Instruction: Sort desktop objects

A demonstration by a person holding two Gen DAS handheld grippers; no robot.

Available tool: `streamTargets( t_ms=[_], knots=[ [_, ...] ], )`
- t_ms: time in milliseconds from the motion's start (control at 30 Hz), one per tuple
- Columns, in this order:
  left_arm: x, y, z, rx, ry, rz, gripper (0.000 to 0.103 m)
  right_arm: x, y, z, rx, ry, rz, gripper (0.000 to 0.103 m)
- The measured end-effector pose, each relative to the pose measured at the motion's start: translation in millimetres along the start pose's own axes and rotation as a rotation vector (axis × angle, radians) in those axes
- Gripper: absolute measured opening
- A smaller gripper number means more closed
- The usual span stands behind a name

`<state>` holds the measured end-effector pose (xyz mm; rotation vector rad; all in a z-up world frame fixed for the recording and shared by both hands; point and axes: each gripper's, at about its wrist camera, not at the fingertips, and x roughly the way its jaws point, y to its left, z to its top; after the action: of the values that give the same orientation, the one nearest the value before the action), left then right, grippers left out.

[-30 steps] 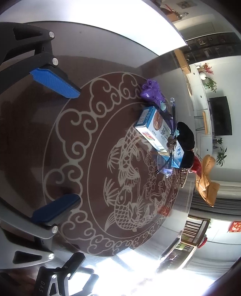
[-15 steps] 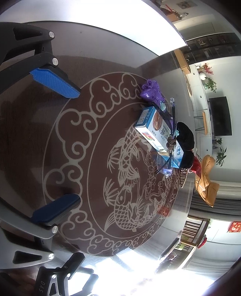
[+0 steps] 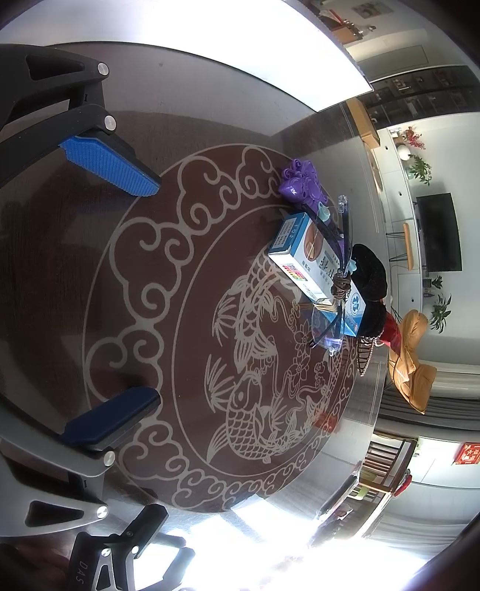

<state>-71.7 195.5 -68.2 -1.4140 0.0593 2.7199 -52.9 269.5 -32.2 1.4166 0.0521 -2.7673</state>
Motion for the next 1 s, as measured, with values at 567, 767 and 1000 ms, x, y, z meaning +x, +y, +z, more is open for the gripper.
streamTargets(
  t_ms=[567, 767, 1000],
  knots=[
    [-2.5, 2.6, 0.0, -0.020, -0.011, -0.022, 0.103, -0.5, 0.3, -0.6, 0.000, 0.000, 0.000, 0.103],
    [-2.7, 4.0, -0.1, -0.023, -0.011, -0.022, 0.103, -0.7, 0.4, -0.7, 0.000, 0.000, 0.000, 0.103],
    [-7.4, 30.9, 0.6, -0.133, -0.049, -0.090, 0.103, -0.6, 0.3, -0.5, 0.000, 0.000, 0.001, 0.103]
  ],
)
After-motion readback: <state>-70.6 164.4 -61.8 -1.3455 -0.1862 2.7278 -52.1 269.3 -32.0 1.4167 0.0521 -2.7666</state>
